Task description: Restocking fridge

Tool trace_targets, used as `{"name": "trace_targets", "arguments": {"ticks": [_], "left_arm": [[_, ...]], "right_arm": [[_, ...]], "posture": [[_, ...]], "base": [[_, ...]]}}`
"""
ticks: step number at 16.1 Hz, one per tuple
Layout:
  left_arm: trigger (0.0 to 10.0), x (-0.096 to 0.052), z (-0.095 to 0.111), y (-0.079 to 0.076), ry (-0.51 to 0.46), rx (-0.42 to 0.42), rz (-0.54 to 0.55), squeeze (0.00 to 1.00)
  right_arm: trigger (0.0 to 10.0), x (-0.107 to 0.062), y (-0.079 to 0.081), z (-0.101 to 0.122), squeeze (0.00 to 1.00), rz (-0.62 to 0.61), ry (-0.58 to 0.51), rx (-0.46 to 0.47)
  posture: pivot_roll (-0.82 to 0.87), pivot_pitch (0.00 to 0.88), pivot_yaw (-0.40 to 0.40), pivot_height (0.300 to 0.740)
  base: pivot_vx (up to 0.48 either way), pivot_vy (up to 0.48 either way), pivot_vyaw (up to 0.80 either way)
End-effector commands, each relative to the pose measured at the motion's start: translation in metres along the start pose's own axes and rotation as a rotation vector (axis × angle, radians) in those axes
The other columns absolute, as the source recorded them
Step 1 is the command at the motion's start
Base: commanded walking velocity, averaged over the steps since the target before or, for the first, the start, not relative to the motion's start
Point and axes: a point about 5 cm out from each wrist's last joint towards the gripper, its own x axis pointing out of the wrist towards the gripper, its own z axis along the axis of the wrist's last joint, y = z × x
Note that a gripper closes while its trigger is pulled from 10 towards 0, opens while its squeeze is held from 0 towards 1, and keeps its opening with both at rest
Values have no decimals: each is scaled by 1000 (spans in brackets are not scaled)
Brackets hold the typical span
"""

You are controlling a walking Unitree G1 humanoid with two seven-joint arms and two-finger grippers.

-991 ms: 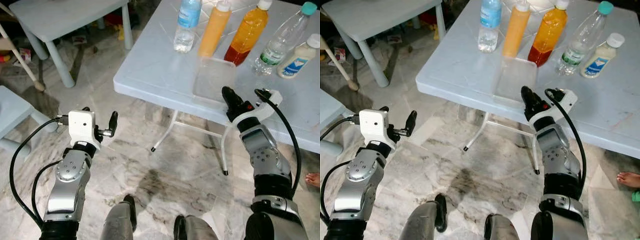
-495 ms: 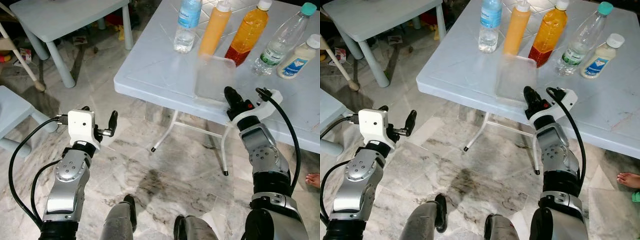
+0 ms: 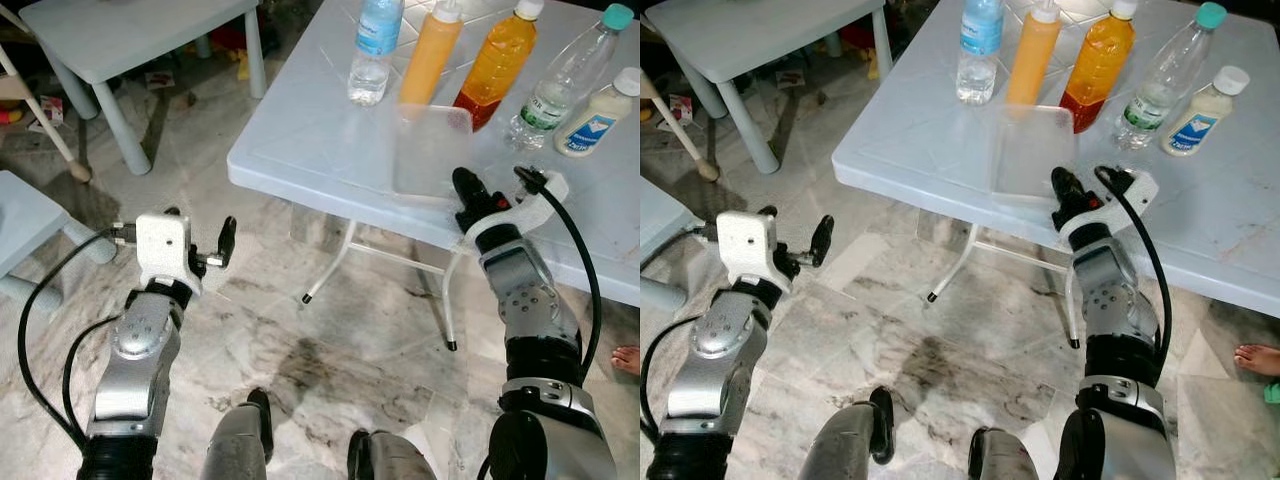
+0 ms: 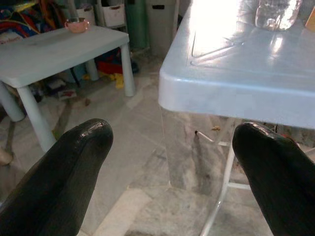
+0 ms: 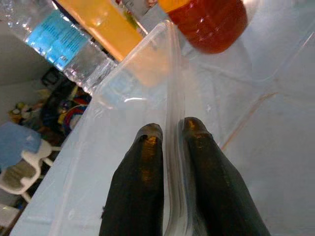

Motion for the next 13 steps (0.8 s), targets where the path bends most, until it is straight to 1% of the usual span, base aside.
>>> {"name": "trace_targets", "arguments": {"ticks": [1,3,4,5,6,7,8,9,10,12,13], "left_arm": [[10000,-1,3,2,-4,9,8,0],[10000,-3,-4,1,15,0,25,0],[10000,-4,-8,-1,30,-18,37,0],[10000,-4,-11,-3,39,-25,49,0],[10000,-6,-18,-7,71,-59,62,0],[10000,-7,-22,-11,86,-73,57,0],[10000,-9,-25,-15,92,-67,51,0],[10000,-9,-29,-13,104,-75,66,0],[10000,-9,-32,-11,114,-82,85,0],[10000,-5,-27,-10,90,-82,97,0],[10000,-3,-25,-9,82,-81,96,0]], "right_arm": [[0,-3,-8,2,0,-65,29,-50],[0,0,-1,3,0,-40,81,-146],[0,3,5,3,0,-7,106,-187],[2157,4,9,3,0,16,118,-215],[9529,2,23,6,0,82,102,-348],[10000,-4,35,6,0,135,91,-387],[10000,-12,41,4,0,165,76,-409],[10000,-21,40,0,0,139,49,-422],[10000,-29,38,-6,0,99,32,-395],[10000,-42,35,-10,0,54,-13,-457],[10000,-46,33,-11,0,24,-24,-457]], "posture": [[60,239,-1,740],[39,222,-11,740],[26,204,-6,740],[20,195,-5,740],[12,174,-16,740],[5,160,-18,740],[-1,151,-25,740],[-2,129,-40,740],[-1,124,-43,740],[-2,116,-43,740],[-7,117,-39,740]], "base": [[0,0,0],[0,0,0],[0,0,0],[0,0,0],[0,0,0],[0,0,0],[0,0,0],[0,0,0],[-281,0,0],[-362,0,0],[-352,0,0]]}}
